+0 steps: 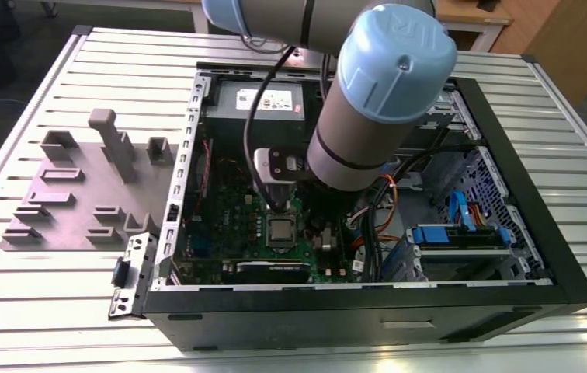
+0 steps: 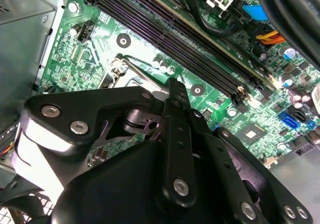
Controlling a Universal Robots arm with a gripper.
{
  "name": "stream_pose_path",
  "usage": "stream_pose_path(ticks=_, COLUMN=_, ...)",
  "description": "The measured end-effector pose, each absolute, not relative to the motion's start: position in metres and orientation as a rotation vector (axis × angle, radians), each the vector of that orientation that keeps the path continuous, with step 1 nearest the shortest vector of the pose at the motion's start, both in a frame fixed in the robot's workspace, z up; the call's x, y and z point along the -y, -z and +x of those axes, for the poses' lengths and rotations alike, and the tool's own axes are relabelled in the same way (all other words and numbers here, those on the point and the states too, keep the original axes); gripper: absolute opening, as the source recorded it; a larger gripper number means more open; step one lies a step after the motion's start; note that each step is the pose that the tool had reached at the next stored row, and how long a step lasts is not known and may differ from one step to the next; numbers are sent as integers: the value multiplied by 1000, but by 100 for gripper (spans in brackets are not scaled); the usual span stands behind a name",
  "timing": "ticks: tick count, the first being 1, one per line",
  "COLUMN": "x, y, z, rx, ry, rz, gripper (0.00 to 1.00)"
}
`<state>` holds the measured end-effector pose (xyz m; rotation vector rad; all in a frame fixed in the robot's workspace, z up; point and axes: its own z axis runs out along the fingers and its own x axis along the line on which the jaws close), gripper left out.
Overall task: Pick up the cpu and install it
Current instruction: 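Install the first cpu locking lever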
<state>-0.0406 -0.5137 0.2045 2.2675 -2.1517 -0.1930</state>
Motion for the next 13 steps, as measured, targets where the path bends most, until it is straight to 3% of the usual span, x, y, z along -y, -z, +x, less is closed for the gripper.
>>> stream_pose_path(ticks=13, x=514, y=-198, z=-42, rx=2138, ry=190, rz=2283, gripper=11)
